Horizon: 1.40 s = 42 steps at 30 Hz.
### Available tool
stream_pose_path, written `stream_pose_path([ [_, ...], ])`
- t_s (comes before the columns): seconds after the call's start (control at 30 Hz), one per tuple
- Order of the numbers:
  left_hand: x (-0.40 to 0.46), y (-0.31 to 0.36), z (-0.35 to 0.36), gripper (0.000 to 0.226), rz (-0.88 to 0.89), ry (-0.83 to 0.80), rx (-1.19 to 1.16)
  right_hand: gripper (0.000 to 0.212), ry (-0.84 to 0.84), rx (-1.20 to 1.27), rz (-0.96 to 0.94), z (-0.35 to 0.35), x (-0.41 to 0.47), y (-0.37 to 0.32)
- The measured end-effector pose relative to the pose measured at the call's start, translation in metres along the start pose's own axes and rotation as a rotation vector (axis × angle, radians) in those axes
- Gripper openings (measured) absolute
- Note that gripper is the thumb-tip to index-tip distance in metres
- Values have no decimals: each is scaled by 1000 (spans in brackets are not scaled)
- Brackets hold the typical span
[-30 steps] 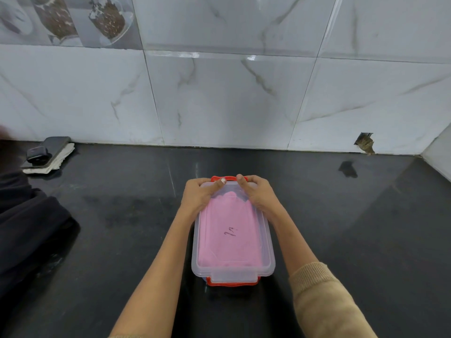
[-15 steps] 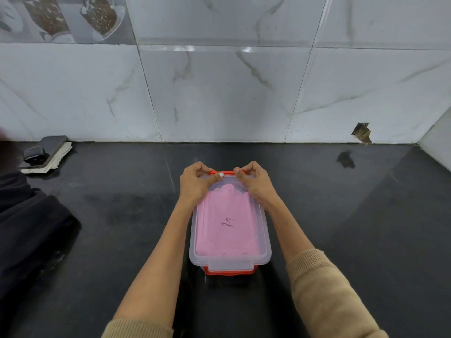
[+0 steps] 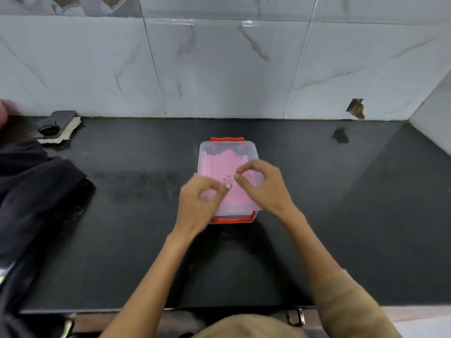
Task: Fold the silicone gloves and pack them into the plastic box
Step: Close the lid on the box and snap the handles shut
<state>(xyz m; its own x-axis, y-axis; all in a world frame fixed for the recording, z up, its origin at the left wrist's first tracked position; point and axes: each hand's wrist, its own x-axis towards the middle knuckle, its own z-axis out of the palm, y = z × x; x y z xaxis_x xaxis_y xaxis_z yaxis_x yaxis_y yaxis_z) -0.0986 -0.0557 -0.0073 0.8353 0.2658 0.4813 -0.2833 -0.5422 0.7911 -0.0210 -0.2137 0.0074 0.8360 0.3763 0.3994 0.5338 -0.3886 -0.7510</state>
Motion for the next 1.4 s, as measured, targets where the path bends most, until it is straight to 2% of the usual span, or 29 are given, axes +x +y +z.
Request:
stream_pose_path([
  [0.1, -36, -20, 8, 34, 286, 21, 232, 25, 123, -127, -178, 19, -39, 12],
  [0.17, -39, -34, 9, 43, 406, 25, 344, 40, 201, -186, -309, 25, -51, 24],
  [0.23, -37, -40, 8, 47, 473, 37, 427, 48, 233, -251, -381, 26, -55, 33],
  [0.37, -33, -47, 5, 55, 573, 27, 547, 45, 238, -355, -481, 26, -61, 45],
  [0.5, -32, -50, 4, 47, 597, 31, 635, 74, 203, -406, -542, 20, -64, 52],
  [0.63, -34, -50, 3, 44, 616, 32, 599, 61, 235, -438, -556, 21, -62, 57],
  [0.73, -33, -41, 0, 51, 577, 59, 521, 52, 288, -353, -492, 22, -64, 50],
  [0.93, -37, -36, 8, 56, 476, 84, 555, 48, 348, -338, -442, 30, -62, 43],
  [1.1, -41, -37, 18, 37, 470, 156, 516, 35, 380, -254, -429, 43, -63, 46],
  [1.3, -32, -35, 29, 35, 431, 310, 486, 35, 487, -101, -370, 48, -55, 36],
  [1.4, -28, -36, 29, 32, 460, 320, 523, 35, 499, -106, -391, 48, -52, 34],
])
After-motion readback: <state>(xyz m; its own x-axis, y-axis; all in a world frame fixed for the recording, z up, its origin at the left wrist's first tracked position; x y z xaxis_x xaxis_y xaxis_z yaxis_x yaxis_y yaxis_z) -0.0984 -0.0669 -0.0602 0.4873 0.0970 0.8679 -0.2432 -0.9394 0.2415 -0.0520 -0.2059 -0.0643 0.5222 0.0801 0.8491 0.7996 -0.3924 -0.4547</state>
